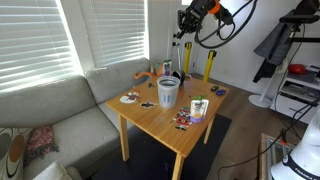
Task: Pick up the metallic cup and put it in the clear frost cold cup, remove the spoon from the metallic cup that is inside the clear frost cold cup and put it on the table
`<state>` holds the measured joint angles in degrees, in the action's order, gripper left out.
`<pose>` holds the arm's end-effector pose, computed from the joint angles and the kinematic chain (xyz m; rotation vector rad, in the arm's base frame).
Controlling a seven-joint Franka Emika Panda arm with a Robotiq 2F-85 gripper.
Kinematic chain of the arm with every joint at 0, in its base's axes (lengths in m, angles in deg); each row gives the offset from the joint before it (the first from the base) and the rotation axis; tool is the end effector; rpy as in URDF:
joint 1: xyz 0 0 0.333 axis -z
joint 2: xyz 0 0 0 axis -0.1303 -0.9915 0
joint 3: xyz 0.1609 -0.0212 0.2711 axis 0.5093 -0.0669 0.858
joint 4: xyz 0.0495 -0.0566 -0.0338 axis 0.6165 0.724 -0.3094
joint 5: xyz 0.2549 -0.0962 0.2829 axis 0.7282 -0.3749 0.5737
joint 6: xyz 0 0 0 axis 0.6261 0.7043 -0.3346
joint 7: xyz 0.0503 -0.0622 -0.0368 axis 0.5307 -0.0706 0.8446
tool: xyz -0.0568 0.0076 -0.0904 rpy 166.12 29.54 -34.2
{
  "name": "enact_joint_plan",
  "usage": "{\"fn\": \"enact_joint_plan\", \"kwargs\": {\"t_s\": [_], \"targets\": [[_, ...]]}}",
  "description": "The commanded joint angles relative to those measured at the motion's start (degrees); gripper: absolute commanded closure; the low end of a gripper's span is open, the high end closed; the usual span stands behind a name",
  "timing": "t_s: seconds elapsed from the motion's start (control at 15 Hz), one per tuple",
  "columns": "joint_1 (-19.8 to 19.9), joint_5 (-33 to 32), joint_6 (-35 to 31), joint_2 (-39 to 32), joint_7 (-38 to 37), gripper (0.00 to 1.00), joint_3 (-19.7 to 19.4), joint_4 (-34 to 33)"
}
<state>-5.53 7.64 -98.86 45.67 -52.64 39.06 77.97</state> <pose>0.5172 0.0069 0.7000 -2.6097 0.9136 -0.7735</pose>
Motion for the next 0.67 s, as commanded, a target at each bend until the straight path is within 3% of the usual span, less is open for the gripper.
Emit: {"fn": "enact_joint_plan", "kwargs": {"t_s": [0.0,0.33,0.6], "targets": [[2.34,-5.11,3.2,0.97,-2.66,0.99,0.85,0.3],[4.75,-10.54,14.44,-0.82,-4.69,0.99,-0.15,1.84],[4.61,-7.05,20.22,-3.69,-2.97,0.99,-2.09,4.48]]}}
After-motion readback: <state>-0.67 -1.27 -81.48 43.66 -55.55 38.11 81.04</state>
